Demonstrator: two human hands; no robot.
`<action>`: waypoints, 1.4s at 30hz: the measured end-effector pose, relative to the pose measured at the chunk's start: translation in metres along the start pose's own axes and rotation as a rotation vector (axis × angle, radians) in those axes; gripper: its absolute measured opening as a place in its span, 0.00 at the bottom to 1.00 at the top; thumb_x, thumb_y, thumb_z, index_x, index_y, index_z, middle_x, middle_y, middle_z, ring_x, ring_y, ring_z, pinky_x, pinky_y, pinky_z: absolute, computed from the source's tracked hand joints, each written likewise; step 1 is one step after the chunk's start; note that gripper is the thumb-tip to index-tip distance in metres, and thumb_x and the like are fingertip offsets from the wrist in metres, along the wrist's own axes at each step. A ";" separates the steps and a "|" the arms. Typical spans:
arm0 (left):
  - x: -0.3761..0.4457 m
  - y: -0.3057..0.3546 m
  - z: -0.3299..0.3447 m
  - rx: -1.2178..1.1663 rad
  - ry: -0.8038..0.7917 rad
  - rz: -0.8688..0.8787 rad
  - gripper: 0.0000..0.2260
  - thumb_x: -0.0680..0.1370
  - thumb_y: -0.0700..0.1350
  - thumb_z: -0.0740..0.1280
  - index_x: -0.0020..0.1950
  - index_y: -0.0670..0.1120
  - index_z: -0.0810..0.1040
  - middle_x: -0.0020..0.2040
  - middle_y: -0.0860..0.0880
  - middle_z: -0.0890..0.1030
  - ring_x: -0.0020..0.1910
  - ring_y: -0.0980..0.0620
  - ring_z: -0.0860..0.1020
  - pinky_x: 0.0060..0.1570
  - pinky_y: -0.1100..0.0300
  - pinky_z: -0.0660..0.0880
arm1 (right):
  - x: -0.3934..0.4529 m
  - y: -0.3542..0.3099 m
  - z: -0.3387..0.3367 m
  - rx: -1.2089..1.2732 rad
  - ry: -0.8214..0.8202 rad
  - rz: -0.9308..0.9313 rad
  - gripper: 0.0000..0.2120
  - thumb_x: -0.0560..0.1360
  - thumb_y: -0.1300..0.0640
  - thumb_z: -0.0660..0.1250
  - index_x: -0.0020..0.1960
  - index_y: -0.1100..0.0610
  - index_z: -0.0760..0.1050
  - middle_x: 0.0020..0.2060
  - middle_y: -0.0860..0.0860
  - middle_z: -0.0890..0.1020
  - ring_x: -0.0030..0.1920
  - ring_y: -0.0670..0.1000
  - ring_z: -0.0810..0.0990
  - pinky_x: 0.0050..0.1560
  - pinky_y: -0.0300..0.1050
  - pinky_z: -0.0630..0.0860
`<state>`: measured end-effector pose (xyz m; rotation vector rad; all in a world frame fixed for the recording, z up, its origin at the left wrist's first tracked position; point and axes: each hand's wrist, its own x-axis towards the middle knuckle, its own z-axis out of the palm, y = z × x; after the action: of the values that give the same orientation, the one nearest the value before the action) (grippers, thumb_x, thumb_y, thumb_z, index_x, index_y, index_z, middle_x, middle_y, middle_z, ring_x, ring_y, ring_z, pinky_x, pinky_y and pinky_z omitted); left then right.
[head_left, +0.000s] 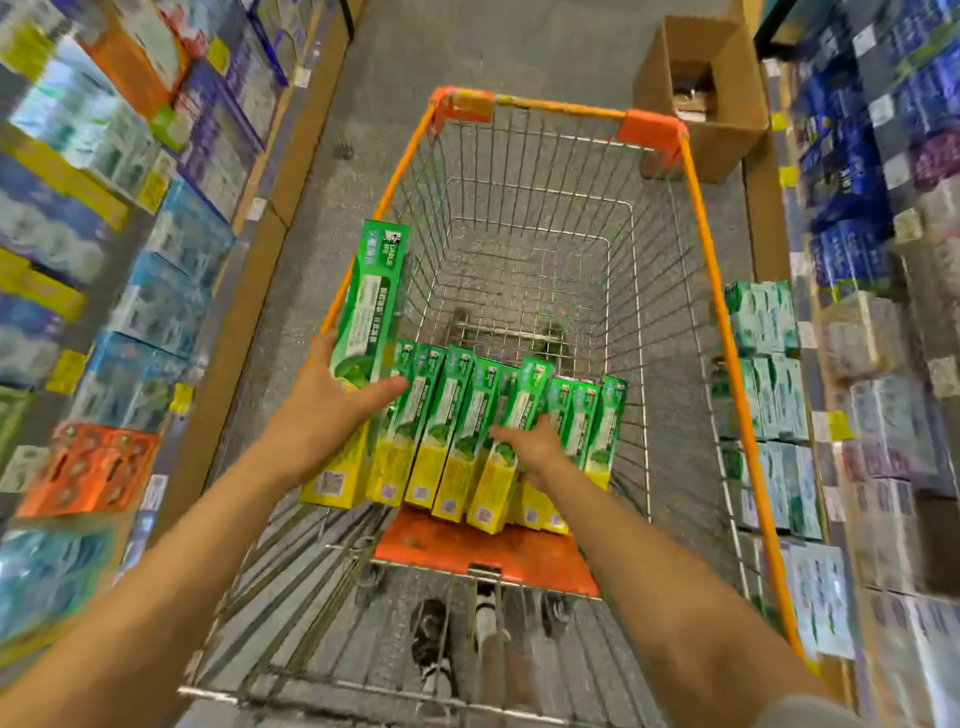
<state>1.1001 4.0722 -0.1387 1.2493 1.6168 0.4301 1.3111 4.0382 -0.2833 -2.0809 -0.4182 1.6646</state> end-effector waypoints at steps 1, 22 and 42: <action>0.001 -0.002 -0.001 0.017 0.002 -0.012 0.47 0.61 0.63 0.76 0.75 0.50 0.59 0.70 0.48 0.70 0.68 0.47 0.70 0.69 0.46 0.65 | 0.007 0.007 0.004 -0.016 0.005 0.009 0.50 0.72 0.55 0.73 0.77 0.61 0.38 0.75 0.60 0.55 0.73 0.61 0.58 0.70 0.57 0.62; 0.000 0.009 0.062 -0.118 -0.064 0.001 0.35 0.65 0.50 0.76 0.69 0.48 0.64 0.53 0.56 0.78 0.50 0.60 0.76 0.47 0.70 0.72 | -0.084 -0.080 -0.002 -0.062 -0.023 -0.341 0.28 0.76 0.41 0.61 0.67 0.60 0.68 0.51 0.55 0.79 0.49 0.54 0.81 0.50 0.49 0.77; 0.000 0.002 0.061 0.187 -0.207 0.094 0.33 0.73 0.51 0.71 0.74 0.51 0.59 0.73 0.48 0.61 0.72 0.48 0.62 0.70 0.50 0.61 | 0.016 0.007 -0.024 -0.352 0.045 0.028 0.45 0.73 0.47 0.70 0.77 0.62 0.45 0.72 0.60 0.63 0.66 0.61 0.71 0.61 0.56 0.74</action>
<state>1.1539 4.0555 -0.1633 1.4642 1.4517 0.2022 1.3378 4.0368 -0.2965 -2.3772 -0.7146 1.6520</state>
